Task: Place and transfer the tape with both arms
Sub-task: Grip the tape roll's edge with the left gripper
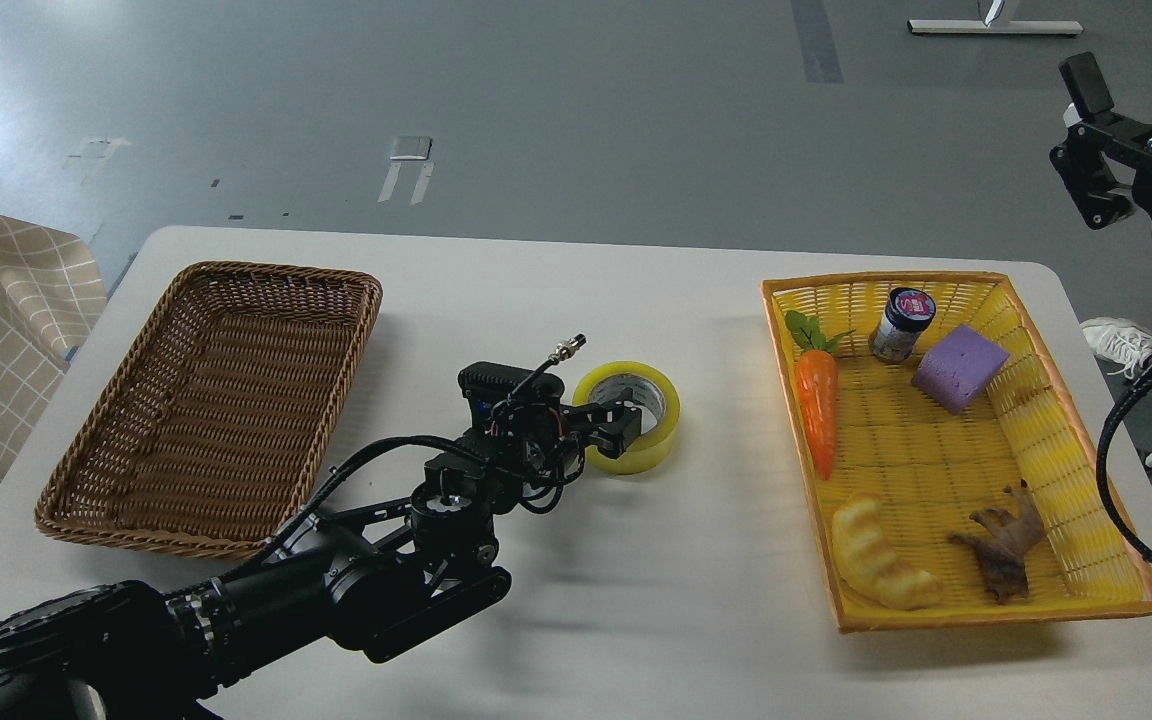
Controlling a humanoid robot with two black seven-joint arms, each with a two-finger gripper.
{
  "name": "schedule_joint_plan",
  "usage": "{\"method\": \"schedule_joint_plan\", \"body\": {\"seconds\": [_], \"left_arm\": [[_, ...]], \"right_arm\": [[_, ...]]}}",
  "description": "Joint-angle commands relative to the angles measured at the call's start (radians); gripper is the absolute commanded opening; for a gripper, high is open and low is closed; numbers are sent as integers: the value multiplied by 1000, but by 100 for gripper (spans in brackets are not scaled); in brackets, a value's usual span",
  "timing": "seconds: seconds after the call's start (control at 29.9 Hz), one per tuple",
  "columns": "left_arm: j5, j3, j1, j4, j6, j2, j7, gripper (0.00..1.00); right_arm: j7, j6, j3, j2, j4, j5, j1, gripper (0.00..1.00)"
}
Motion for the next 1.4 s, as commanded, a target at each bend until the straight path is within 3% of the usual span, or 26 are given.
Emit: {"method": "schedule_joint_plan", "body": {"seconds": [0.0, 0.1, 0.17, 0.53, 0.74, 0.84, 1.0, 1.37], "left_arm": [[-3, 0, 2, 1, 0, 2, -6, 82], [-3, 0, -1, 1, -1, 1, -34, 58], [-3, 0, -1, 1, -3, 1, -36, 53], [0, 3, -3, 1, -10, -1, -34, 51], [-2, 5, -3, 0, -12, 4, -36, 30], [-3, 5, -1, 0, -14, 7, -36, 30], [-5, 5, -3, -8, -17, 15, -37, 20], [-5, 5, -5, -11, -17, 15, -37, 20]], "right_arm": [[1, 0, 0, 1, -1, 0, -2, 100], [1, 0, 0, 1, -1, 0, -9, 100], [1, 0, 0, 1, -3, -2, -15, 100], [1, -2, 1, 0, -3, -3, -39, 100], [1, -2, 1, 0, -1, -3, -40, 100], [1, -2, 1, 0, -3, -3, -43, 100], [1, -2, 1, 0, -5, -3, -52, 100], [1, -3, 0, 1, -8, -3, -65, 100]]}}
